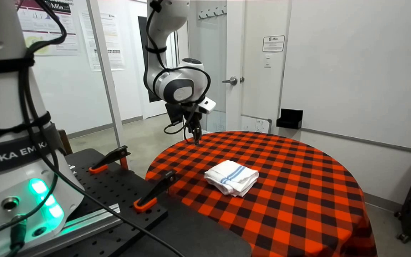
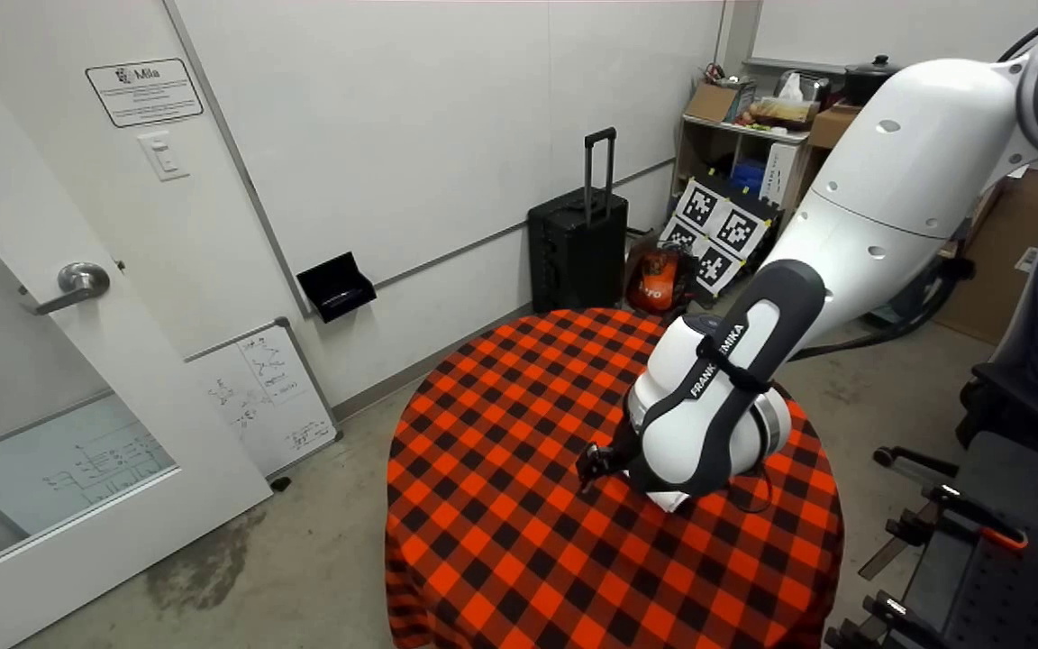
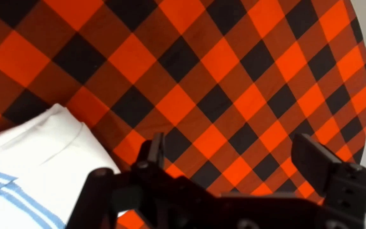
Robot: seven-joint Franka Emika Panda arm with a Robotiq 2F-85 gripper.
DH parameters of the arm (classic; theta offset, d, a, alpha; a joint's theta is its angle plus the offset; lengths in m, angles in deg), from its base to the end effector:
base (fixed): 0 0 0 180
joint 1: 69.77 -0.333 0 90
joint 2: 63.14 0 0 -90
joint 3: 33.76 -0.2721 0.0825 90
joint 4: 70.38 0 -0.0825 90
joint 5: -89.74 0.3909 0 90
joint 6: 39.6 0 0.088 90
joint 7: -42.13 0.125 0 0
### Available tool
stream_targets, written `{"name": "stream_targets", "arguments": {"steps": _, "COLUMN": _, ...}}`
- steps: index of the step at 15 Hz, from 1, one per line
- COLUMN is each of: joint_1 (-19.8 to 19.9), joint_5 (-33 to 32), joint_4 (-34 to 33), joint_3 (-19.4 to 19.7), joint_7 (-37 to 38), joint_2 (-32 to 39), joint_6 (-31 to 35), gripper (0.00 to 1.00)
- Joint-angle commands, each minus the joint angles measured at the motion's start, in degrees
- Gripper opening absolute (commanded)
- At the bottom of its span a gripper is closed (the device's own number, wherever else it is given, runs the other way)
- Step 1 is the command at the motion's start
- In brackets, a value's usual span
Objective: Fold the towel on the table
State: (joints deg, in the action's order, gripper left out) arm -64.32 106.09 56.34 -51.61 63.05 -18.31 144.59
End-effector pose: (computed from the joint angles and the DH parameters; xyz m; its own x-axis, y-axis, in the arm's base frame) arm 0.4970 0.1099 0.0043 0.8454 -0.5298 0.0676 -0.4896 -0.8193 -0.2982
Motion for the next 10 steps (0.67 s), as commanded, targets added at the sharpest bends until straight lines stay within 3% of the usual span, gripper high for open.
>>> {"name": "stream_targets", "arguments": {"steps": 1, "joint_1": -0.1, "joint_5": 1.1, "joint_4": 0.1, "joint_3": 0.0, "joint_7": -0.9, "joint_2": -0.3, "joint_6": -0.2, "gripper": 1.0}}
{"name": "stream_targets", "arguments": {"steps": 10, "joint_1": 0.3, "joint_5": 1.0, "joint_4": 0.5, "joint_3": 0.0, "joint_7": -1.1, "joint_2": -0.3, "joint_6": -0.2, "gripper": 1.0}}
